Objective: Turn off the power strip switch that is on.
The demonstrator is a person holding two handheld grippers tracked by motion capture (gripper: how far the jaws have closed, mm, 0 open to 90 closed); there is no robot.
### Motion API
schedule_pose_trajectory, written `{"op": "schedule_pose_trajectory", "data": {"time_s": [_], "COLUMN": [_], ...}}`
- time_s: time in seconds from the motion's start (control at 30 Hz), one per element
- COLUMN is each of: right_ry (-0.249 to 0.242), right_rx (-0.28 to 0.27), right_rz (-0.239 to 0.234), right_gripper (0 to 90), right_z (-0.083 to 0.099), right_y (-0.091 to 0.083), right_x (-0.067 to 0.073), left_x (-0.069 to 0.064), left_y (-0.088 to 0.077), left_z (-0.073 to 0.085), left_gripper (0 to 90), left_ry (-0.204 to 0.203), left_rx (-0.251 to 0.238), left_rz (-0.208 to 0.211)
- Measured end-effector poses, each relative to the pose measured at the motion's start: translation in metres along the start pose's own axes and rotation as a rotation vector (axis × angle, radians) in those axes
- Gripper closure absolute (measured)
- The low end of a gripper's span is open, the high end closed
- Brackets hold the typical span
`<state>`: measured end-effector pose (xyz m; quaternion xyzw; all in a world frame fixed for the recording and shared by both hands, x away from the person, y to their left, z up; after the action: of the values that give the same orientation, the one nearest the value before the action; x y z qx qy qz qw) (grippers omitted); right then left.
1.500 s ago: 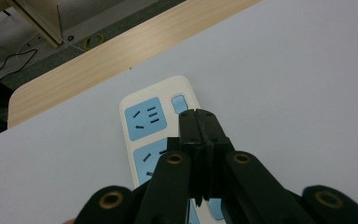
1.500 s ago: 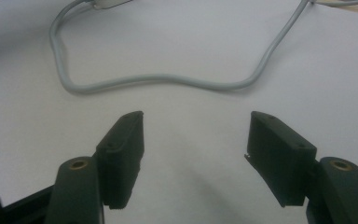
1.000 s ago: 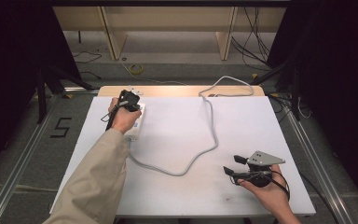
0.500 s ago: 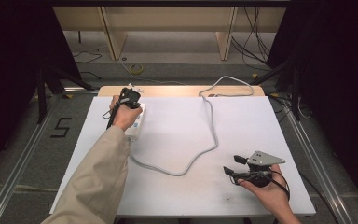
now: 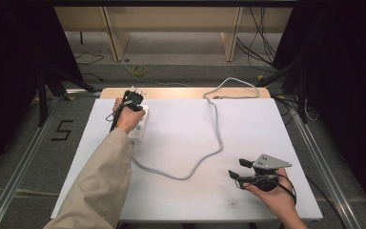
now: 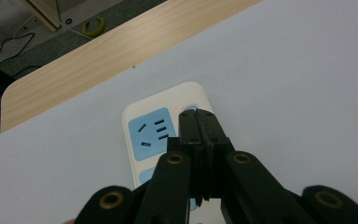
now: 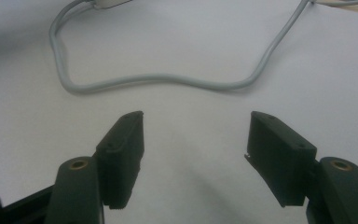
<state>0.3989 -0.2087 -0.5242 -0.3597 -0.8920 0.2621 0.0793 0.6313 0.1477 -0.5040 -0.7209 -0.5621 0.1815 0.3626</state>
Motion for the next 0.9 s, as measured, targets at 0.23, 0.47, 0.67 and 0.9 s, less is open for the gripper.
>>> {"op": "schedule_pose_trajectory", "data": {"time_s": [0.23, 0.47, 0.67, 0.9], "right_ry": [0.0, -0.003, -0.004, -0.003], "right_rx": [0.0, -0.001, 0.002, 0.002], "right_rz": [-0.002, -0.001, -0.002, -0.003], "right_gripper": [37.3, 37.3, 37.3, 37.3], "right_z": [0.0, 0.0, 0.0, 0.001], "right_y": [0.0, 0.0, 0.0, 0.0], "right_x": [0.0, 0.0, 0.0, 0.0], "left_x": [0.001, 0.0, -0.001, -0.001], "left_y": [0.004, 0.008, 0.011, 0.018], "left_z": [-0.001, -0.006, -0.008, -0.005], "left_gripper": [89.6, 89.6, 89.6, 89.6], "left_ry": [0.011, 0.005, 0.015, 0.002], "left_rx": [0.007, 0.007, 0.015, 0.029], "left_rz": [0.003, 0.009, 0.011, 0.014]}}
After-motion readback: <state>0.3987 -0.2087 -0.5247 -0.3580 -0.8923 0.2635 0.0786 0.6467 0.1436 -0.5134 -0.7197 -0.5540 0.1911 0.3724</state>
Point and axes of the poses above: each handheld gripper's, and its own axes: y roughly forward along the jaws, z roughly out of its underside, x roughly to its left, the point moved 10 cm from there along y, roughly forward along the jaws, and after that the axes turned 6 degrees about -y, right-handed, at the moved point
